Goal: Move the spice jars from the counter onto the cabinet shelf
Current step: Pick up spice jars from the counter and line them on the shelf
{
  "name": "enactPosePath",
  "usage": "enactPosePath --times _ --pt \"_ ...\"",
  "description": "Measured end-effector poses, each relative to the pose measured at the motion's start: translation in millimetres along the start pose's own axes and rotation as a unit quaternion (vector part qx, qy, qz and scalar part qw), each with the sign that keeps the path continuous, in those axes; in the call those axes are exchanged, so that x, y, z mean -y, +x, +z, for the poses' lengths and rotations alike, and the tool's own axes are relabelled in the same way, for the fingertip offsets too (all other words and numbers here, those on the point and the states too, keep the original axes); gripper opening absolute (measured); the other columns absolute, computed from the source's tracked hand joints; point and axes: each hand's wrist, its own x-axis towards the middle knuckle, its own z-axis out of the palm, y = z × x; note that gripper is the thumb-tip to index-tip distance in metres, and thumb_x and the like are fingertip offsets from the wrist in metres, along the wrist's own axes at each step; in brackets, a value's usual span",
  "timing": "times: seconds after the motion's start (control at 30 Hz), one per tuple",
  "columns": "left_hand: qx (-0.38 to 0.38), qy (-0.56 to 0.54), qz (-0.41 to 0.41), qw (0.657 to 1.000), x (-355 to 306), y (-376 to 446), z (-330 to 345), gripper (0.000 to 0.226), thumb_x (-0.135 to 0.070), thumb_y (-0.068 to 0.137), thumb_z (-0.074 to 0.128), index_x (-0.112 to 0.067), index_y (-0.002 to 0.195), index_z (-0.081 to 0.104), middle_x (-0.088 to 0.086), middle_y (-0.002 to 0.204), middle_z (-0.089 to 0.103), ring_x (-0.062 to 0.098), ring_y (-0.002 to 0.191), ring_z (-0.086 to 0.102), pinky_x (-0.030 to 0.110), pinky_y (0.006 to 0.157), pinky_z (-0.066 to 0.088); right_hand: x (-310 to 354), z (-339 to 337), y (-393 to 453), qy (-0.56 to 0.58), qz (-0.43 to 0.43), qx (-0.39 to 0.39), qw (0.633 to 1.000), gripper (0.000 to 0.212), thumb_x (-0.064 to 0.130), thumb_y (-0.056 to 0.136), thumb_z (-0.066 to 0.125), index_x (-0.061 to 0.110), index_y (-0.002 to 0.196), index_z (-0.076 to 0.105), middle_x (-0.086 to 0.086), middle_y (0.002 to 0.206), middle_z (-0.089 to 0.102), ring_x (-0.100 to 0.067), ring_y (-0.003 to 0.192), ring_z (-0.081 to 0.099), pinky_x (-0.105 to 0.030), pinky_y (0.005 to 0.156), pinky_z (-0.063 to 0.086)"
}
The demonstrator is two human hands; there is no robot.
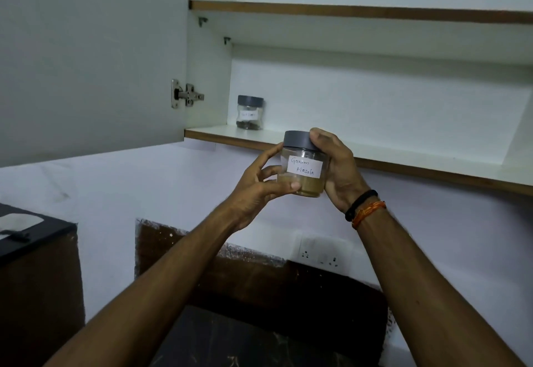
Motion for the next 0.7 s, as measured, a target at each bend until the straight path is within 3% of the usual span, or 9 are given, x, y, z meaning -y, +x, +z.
enactPosePath --times 0.1,0.23,0.33,0.43,0.7 --pt "0.002 -0.006 0.008 1.0 -6 8 1 0.087 -0.005 0.068 0.085 -0.034 0.142 0.051 0.014 0.133 0.061 0.028 0.12 0.064 0.048 0.102 0.053 4 2 8 0.016 -0.002 -0.004 1.0 0.055 0.036 0.084 0.072 0.005 0.128 0.058 -0.023 0.132 0.058 -0.042 0.123 0.057 -0.061 0.103 0.047" --pt "0.024 -0.017 0.001 1.0 -11 18 -3 0.074 -0.006 0.076 0.082 -0.026 0.141 0.052 0.017 0.132 0.063 0.03 0.12 0.064 0.044 0.097 0.056 5 1 17 0.024 0.0 0.0 1.0 0.049 0.037 0.083 0.074 0.006 0.12 0.065 -0.022 0.125 0.065 -0.045 0.118 0.06 -0.061 0.101 0.048" --pt "0.038 0.016 -0.018 0.999 -25 30 -5 0.053 -0.033 0.083 0.079 -0.022 0.131 0.061 0.006 0.121 0.07 0.027 0.108 0.07 0.04 0.089 0.057 6 0 22 0.03 0.001 0.0 1.0 0.055 0.036 0.085 0.073 0.0 0.125 0.062 -0.025 0.126 0.064 -0.048 0.12 0.057 -0.065 0.102 0.045" --pt "0.015 0.087 -0.015 0.996 -48 51 -2 0.065 -0.057 0.078 0.077 -0.014 0.124 0.065 0.004 0.115 0.072 0.022 0.097 0.07 0.043 0.087 0.059 11 0 28 0.028 -0.006 0.016 0.999 0.057 0.035 0.089 0.069 -0.003 0.129 0.059 -0.027 0.131 0.06 -0.049 0.123 0.054 -0.067 0.104 0.042" --pt "0.036 0.196 0.002 0.98 -97 98 9 0.052 -0.05 0.076 0.083 -0.013 0.11 0.069 0.002 0.1 0.076 0.018 0.09 0.075 0.028 0.071 0.058 28 2 51 0.006 -0.026 0.037 0.999 0.053 0.052 0.093 0.06 0.01 0.123 0.069 -0.018 0.128 0.066 -0.039 0.121 0.061 -0.065 0.101 0.046"
